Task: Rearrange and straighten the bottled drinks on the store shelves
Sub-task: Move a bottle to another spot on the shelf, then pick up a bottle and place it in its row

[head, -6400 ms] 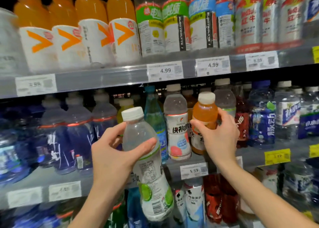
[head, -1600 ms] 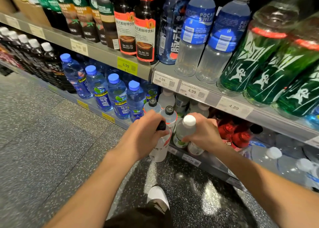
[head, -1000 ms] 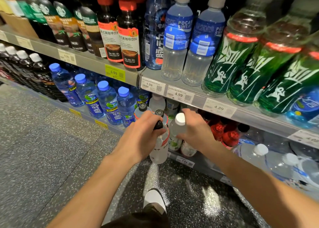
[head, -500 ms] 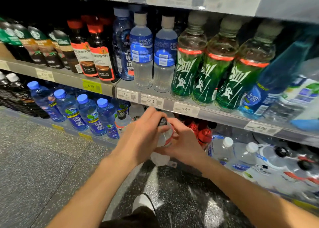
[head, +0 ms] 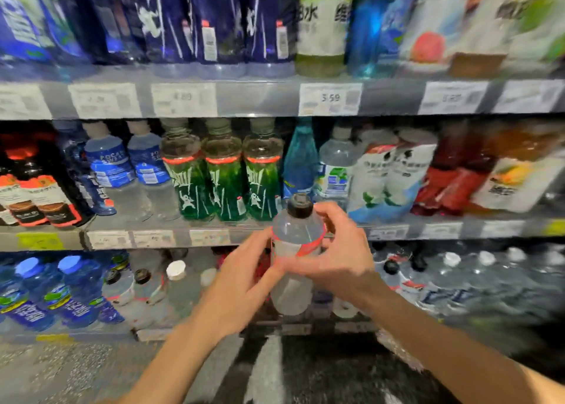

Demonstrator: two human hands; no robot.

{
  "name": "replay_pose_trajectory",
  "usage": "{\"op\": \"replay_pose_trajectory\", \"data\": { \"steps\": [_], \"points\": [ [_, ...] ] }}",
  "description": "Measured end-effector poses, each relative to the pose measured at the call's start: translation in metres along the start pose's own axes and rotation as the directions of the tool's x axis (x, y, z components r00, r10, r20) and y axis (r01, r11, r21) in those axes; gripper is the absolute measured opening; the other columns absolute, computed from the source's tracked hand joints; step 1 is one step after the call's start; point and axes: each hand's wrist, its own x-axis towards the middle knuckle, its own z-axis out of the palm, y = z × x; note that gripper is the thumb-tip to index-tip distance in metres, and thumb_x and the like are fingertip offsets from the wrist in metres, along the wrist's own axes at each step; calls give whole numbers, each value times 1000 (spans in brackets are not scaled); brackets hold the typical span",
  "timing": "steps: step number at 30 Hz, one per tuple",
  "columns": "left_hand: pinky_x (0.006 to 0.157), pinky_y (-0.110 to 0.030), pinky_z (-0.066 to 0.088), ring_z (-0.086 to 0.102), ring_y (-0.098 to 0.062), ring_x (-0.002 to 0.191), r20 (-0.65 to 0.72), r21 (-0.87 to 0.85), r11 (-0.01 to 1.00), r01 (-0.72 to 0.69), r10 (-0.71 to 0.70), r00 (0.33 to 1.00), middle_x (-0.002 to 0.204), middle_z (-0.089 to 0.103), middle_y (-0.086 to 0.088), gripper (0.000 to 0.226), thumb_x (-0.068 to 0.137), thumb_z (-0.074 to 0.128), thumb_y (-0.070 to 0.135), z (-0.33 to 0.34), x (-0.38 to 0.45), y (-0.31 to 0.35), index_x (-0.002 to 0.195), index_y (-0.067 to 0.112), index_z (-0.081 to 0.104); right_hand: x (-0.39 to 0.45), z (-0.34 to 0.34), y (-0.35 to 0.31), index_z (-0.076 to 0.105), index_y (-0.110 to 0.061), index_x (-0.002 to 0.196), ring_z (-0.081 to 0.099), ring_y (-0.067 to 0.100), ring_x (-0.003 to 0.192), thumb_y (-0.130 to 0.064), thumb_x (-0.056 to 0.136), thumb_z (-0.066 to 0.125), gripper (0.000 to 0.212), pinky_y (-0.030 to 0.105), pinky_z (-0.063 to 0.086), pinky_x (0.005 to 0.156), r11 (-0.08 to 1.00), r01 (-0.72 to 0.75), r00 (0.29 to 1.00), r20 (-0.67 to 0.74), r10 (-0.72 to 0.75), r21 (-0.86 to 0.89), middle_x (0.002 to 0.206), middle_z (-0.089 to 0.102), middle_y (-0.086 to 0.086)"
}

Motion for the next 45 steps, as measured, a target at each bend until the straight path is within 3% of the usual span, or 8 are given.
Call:
{"op": "replay_pose_trajectory", "data": {
  "steps": [4, 10, 18, 24, 29, 35, 40, 45],
  "points": [
    [78, -15, 41, 57, 4, 87, -6, -203, 979, 17, -19, 1000, 107, 63, 12, 64, 88, 43, 71, 47, 29, 40, 120, 18, 57, -8, -67, -20, 61, -25, 96, 63, -6, 70, -24, 46, 100, 64, 12, 47, 61, 997, 53, 990, -127, -60, -56, 82, 71, -13],
    [91, -30, 52, 61, -5, 110, 14, -208, 977, -40, 44, 999, 118, 61, 15, 72, 64, 78, 59, 99, 75, 101, 125, 27, 55, -10, -153, -33, 55, -27, 92, 58, -3, 69, -35, 48, 98, 61, 11, 41, 59, 989, 71, 961, -258, -103, -131, 81, 65, -13],
    [75, -8, 44, 60, 8, 90, -119, -142, 984, -109, 93, 989, 99, 63, 26, 42, 58, 79, 48, 161, 118, 159, 92, 40, 56, -4, -231, -18, 51, -32, 96, 59, -1, 83, -39, 49, 96, 65, 17, 50, 69, 993, 71, 949, -299, -98, -99, 92, 62, -14],
    [61, -3, 40, 53, 15, 67, -112, -164, 981, -103, 86, 990, 72, 59, 33, 60, 63, 87, -4, 209, 143, 168, 76, 42, 50, 3, -272, 25, 49, -42, 115, 60, 0, 107, -45, 49, 92, 78, 32, 55, 90, 999, 51, 976, -211, -52, -9, 116, 61, -16],
    [74, -17, 50, 64, 3, 91, -79, -231, 967, -111, 95, 992, 96, 69, 16, 45, 61, 82, 33, 240, 162, 181, 102, 34, 64, 4, -301, 70, 56, -43, 112, 65, 8, 105, -53, 46, 88, 74, 40, 57, 87, 998, -16, 971, -236, 31, 66, 108, 68, -16],
    [90, -39, 55, 65, -11, 108, 19, -236, 967, -94, 102, 995, 116, 69, 11, 58, 70, 86, 19, 279, 189, 197, 122, 26, 62, 10, -342, 88, 63, -37, 100, 69, 10, 94, -43, 50, 91, 58, 41, 59, 79, 995, 18, 935, -355, 16, 94, 97, 71, -14],
    [92, -33, 55, 64, -7, 112, 121, -287, 955, -75, 114, 986, 120, 67, 14, 63, 71, 86, 26, 302, 204, 208, 127, 26, 57, 13, -367, 107, 66, -33, 103, 70, 11, 94, -38, 53, 91, 56, 42, 59, 78, 996, 33, 909, -417, 2, 78, 97, 72, -10],
    [91, -17, 50, 54, 9, 115, 132, -134, 987, -90, 107, 985, 123, 54, 34, 73, 67, 83, 45, 316, 210, 199, 130, 44, 46, 18, -389, 120, 66, -31, 101, 69, 13, 96, -41, 52, 90, 56, 44, 59, 79, 995, 37, 864, -503, 16, 96, 98, 72, -10]
  ]
}}
